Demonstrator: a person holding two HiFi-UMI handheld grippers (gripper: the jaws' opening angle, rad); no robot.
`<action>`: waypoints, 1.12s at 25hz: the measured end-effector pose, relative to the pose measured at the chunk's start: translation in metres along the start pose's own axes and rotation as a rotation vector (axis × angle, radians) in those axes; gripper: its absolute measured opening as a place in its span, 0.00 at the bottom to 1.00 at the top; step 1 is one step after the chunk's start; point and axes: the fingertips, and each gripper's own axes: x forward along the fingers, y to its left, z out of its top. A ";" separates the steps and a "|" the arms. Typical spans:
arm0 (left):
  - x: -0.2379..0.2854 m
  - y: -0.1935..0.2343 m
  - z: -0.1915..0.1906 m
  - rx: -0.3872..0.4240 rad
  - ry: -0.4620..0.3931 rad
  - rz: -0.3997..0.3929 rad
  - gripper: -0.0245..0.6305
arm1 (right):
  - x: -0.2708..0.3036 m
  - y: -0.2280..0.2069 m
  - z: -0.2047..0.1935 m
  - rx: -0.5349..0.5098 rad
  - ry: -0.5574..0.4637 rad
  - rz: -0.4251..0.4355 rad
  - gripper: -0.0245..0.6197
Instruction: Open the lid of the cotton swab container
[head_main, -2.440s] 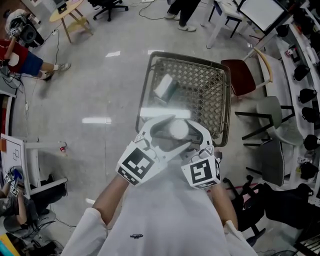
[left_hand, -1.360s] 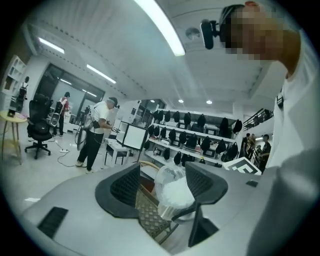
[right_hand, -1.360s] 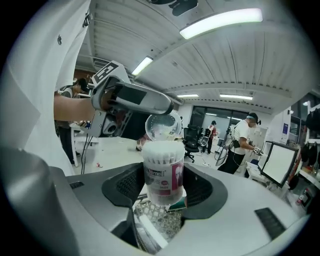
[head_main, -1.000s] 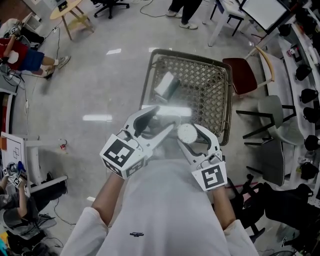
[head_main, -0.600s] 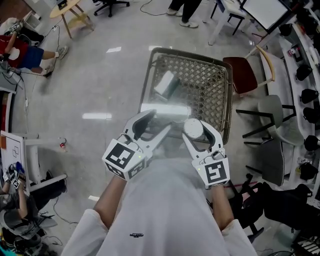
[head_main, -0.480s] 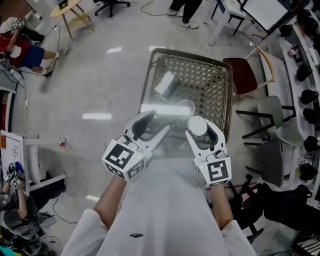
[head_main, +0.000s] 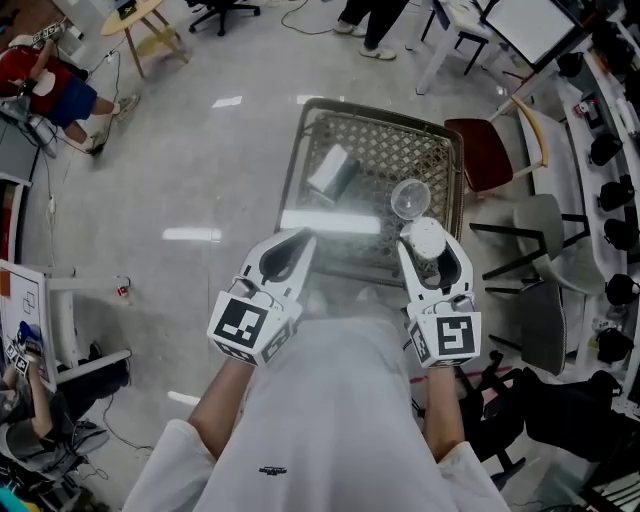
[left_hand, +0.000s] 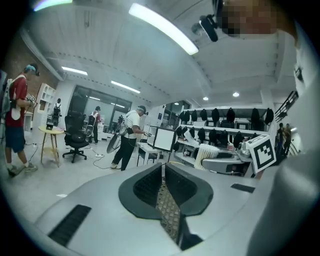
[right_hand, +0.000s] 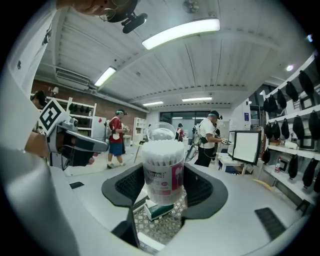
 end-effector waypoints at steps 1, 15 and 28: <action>0.000 0.000 -0.001 0.009 0.003 0.005 0.07 | -0.001 -0.004 0.000 0.003 -0.002 -0.017 0.40; -0.006 0.002 -0.008 0.015 0.013 0.025 0.06 | -0.026 -0.028 -0.020 0.037 0.019 -0.132 0.40; -0.014 0.000 -0.014 0.027 0.029 0.029 0.06 | -0.034 -0.024 -0.032 0.053 0.021 -0.129 0.40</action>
